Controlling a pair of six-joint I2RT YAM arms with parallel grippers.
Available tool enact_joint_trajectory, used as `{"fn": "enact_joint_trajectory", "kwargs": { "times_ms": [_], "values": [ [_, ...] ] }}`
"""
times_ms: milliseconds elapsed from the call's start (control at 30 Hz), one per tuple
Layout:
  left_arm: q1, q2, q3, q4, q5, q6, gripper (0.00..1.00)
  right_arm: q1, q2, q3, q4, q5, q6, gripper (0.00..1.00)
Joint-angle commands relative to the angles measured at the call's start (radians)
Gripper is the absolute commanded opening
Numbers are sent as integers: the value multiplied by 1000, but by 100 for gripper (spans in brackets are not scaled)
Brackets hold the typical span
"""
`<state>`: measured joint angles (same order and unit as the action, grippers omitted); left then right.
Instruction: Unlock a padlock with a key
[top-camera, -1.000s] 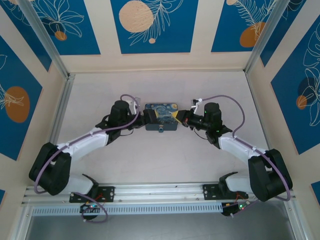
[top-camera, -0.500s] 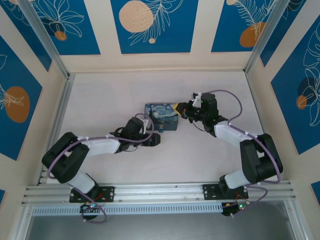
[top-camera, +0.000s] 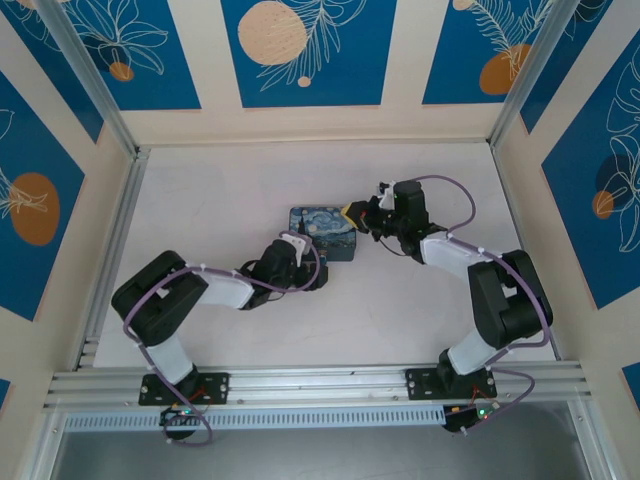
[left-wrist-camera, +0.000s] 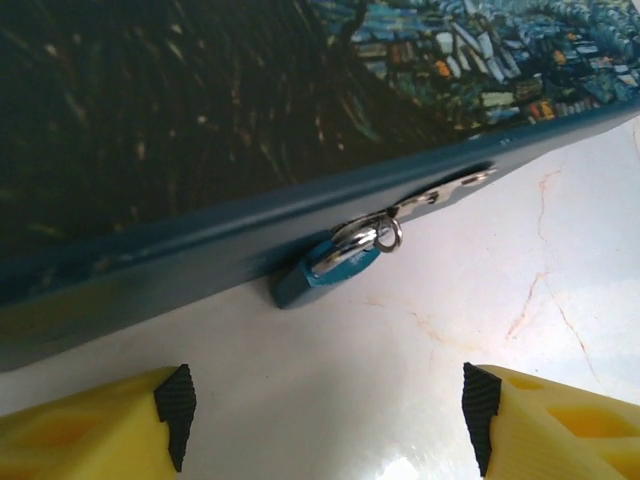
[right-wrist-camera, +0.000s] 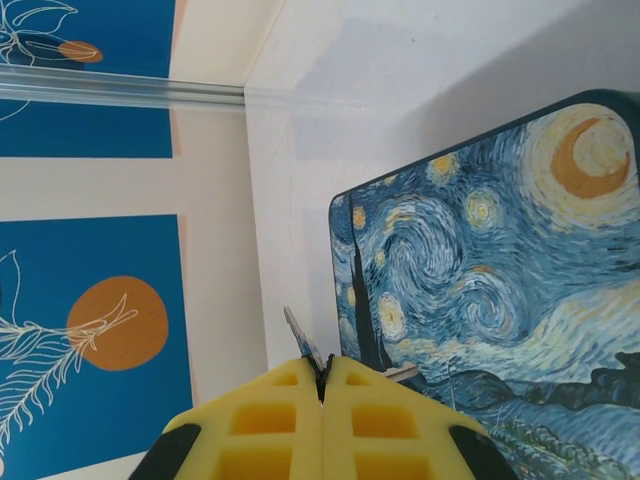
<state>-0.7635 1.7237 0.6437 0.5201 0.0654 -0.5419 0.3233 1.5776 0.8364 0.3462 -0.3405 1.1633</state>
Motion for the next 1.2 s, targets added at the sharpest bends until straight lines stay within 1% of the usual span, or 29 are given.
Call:
{"fn": "enact_joint_trajectory", "kwargs": {
  "times_ms": [0,200,300,567,733,833,900,1033,1167],
  "values": [
    [-7,51,-3,103,-19,32,72,5,29,35,1,-12,-2,0],
    [-8,135,25,186,9,17,71,2,70,30,27,-12,3,0],
    [-8,176,55,217,58,-11,71,2,86,32,27,-10,1,0],
    [-10,222,94,331,159,-127,72,-9,117,39,33,-11,0,0],
    [-9,260,106,399,176,-196,72,-10,130,46,39,-18,0,0],
    [-10,277,105,418,165,-215,71,-13,144,47,43,-22,-1,0],
    [-11,279,104,388,133,-205,71,-14,151,46,51,-24,4,0],
    [-19,269,105,306,44,-151,71,-18,161,41,68,-23,16,0],
    [-33,272,133,208,-31,-59,71,-16,160,40,67,-21,22,0]
  ]
}}
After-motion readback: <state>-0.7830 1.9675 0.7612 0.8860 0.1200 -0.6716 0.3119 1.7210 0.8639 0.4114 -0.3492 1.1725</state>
